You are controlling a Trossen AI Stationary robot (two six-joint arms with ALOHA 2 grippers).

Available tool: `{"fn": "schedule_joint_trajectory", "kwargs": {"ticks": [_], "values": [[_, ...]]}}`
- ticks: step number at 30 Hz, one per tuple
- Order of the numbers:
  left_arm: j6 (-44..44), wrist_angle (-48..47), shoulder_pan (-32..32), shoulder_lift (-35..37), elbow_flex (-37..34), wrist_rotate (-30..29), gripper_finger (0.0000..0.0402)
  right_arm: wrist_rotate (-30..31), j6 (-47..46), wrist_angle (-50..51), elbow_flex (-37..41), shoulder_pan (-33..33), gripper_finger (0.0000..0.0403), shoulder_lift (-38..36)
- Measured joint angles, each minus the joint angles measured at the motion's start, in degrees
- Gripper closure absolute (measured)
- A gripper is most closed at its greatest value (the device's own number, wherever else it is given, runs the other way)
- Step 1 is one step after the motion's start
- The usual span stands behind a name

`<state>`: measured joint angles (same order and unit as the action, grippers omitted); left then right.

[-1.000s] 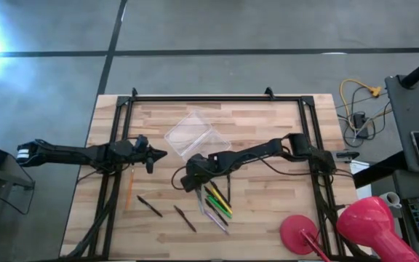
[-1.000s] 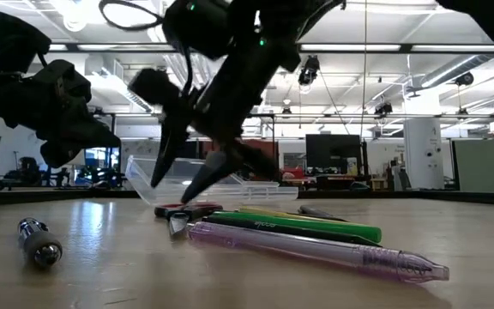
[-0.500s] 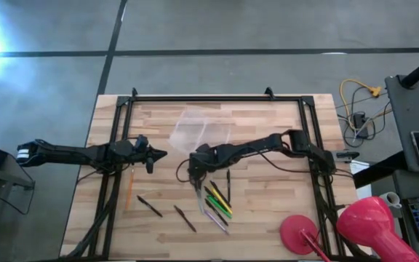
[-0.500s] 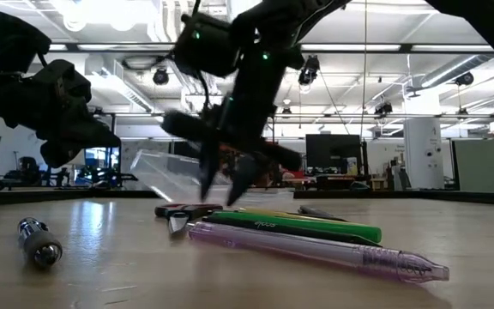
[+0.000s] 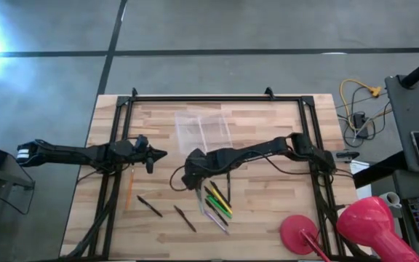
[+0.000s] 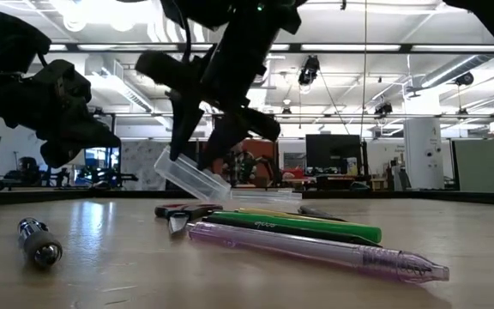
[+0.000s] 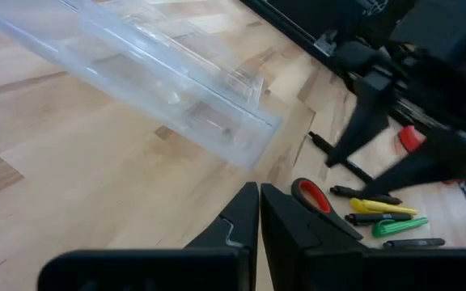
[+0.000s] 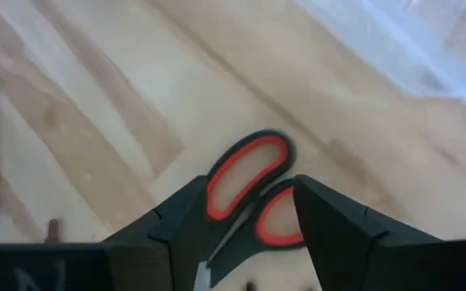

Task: Pick & place school supplies into a supply box
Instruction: Put the black scissors into the transparent supply box

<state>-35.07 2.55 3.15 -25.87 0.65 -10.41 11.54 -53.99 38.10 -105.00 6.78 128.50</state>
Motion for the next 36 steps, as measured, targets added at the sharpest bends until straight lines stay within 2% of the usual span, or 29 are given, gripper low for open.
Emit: {"fn": "schedule_joint_trajectory", "kwargs": {"ticks": [10, 16, 19, 24, 28, 32, 36], "values": [[0.0, 0.0, 0.0, 0.0, 0.0, 0.0, 0.0402, -2.5, -8.2, 0.7, -1.5, 0.3, 0.0227, 6.0], [0.0, 0.0, 0.0, 0.0, 0.0, 0.0, 0.0402, -2.4, -7.1, 1.2, -6.9, -0.5, 0.0237, 10.0], [0.0, 0.0, 0.0, 0.0, 0.0, 0.0, 0.0402, -2.4, -6.9, 4.7, -10.3, -1.0, 0.0247, 12.3], [0.0, 0.0, 0.0, 0.0, 0.0, 0.0, 0.0402, -2.6, -0.4, 9.8, -13.5, -1.5, 0.0268, 15.8], [0.0, 0.0, 0.0, 0.0, 0.0, 0.0, 0.0402, -2.4, 5.3, 10.1, -13.6, -1.5, 0.0281, 16.0], [0.0, 0.0, 0.0, 0.0, 0.0, 0.0, 0.0402, 0.7, 11.0, 11.2, -14.2, -1.5, 0.0286, 16.1], [0.0, 0.0, 0.0, 0.0, 0.0, 0.0, 0.0402, 1.5, 17.8, 14.2, -14.2, -1.6, 0.0287, 16.0]]}}
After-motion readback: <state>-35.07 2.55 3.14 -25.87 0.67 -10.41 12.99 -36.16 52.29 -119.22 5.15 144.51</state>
